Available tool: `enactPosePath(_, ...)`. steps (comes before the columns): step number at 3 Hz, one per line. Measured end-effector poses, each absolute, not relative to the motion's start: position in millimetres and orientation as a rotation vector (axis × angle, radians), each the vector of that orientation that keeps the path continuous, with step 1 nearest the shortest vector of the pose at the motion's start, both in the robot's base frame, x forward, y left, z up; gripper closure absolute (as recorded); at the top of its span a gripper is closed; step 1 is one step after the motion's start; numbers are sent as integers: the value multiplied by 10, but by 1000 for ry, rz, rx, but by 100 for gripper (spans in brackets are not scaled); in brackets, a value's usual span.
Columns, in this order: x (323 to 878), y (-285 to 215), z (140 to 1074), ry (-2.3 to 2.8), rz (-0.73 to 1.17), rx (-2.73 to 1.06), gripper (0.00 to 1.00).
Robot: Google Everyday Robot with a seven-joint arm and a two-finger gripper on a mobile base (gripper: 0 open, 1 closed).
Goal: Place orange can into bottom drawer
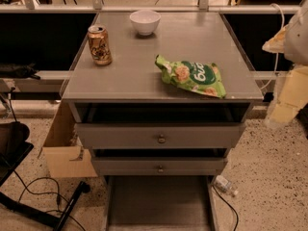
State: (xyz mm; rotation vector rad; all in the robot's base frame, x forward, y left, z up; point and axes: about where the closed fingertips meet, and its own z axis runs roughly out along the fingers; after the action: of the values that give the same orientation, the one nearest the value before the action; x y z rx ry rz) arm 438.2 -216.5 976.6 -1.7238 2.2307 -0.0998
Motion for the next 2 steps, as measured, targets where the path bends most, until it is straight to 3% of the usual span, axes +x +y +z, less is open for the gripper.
enactPosePath(2,4508,-2110,9835,2167,-81,-1689,0)
